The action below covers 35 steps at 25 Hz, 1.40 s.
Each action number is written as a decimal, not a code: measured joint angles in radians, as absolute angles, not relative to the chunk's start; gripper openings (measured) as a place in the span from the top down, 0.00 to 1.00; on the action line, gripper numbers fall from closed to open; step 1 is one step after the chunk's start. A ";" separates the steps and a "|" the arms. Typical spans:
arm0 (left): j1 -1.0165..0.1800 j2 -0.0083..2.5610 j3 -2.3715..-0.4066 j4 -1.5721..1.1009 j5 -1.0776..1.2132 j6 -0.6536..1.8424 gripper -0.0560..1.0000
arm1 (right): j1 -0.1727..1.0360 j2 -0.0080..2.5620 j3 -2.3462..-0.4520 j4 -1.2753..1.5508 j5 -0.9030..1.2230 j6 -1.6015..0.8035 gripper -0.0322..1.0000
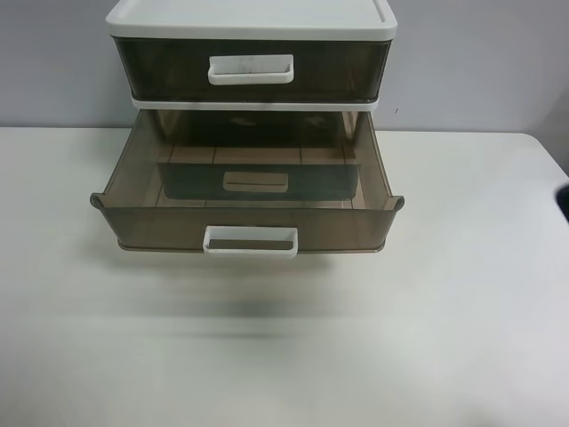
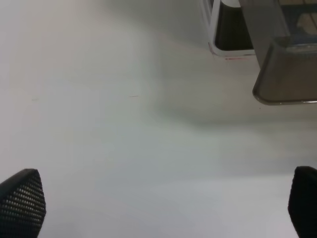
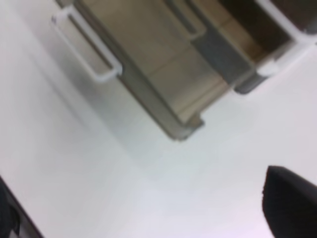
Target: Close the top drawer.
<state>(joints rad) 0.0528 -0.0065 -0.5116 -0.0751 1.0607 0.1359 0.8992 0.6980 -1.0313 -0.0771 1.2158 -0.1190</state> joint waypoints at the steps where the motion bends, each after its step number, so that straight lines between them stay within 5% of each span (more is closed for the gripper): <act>1: 0.053 -0.007 -0.512 -0.075 1.061 0.136 0.01 | 0.885 0.650 -0.994 -0.074 1.216 -0.119 0.01; 15: 0.053 -0.007 -0.512 -0.075 1.061 0.136 0.01 | 0.210 0.136 -0.536 0.055 1.101 -0.118 0.01; 22: 0.053 -0.007 -0.512 -0.075 1.061 0.136 0.01 | 0.087 -0.002 -0.506 0.055 1.075 -0.113 0.01; 35: 0.053 -0.007 -0.512 -0.075 1.061 0.136 0.01 | 0.079 -0.002 -0.506 0.039 1.074 -0.092 0.01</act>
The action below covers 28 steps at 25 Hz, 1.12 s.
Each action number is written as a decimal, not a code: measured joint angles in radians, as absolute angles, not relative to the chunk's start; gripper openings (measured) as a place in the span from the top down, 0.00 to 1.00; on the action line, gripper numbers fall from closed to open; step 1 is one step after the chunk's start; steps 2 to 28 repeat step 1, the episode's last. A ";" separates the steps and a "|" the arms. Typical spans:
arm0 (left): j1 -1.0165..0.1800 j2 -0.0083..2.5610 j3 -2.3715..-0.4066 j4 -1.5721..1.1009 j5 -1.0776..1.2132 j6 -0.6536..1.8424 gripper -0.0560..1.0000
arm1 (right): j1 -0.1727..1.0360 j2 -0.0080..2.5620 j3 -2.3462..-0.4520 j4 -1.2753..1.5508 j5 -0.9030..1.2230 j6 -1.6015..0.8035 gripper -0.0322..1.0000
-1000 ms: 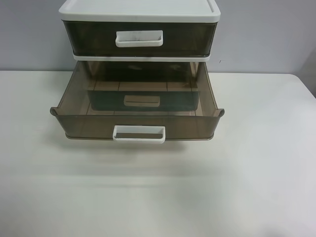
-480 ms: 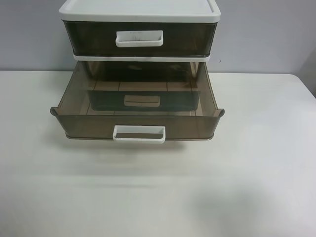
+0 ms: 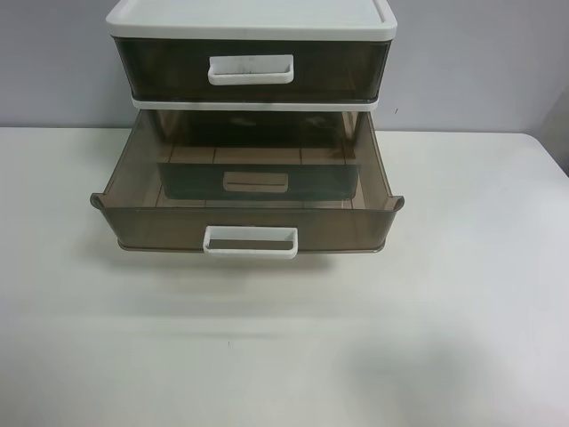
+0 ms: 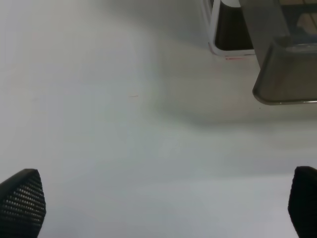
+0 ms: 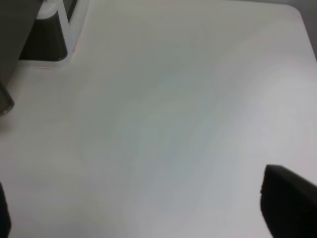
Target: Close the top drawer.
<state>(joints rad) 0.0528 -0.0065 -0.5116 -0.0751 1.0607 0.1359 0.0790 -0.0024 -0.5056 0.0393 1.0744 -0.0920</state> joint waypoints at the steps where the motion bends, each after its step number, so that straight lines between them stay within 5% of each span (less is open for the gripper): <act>1: 0.053 -0.007 -0.512 -0.075 1.061 0.136 0.01 | 0.079 -0.002 -0.506 0.038 1.074 -0.092 0.01; 28: 0.053 -0.007 -0.512 -0.075 1.061 0.136 0.01 | 0.079 -0.002 -0.506 0.038 1.074 -0.092 0.01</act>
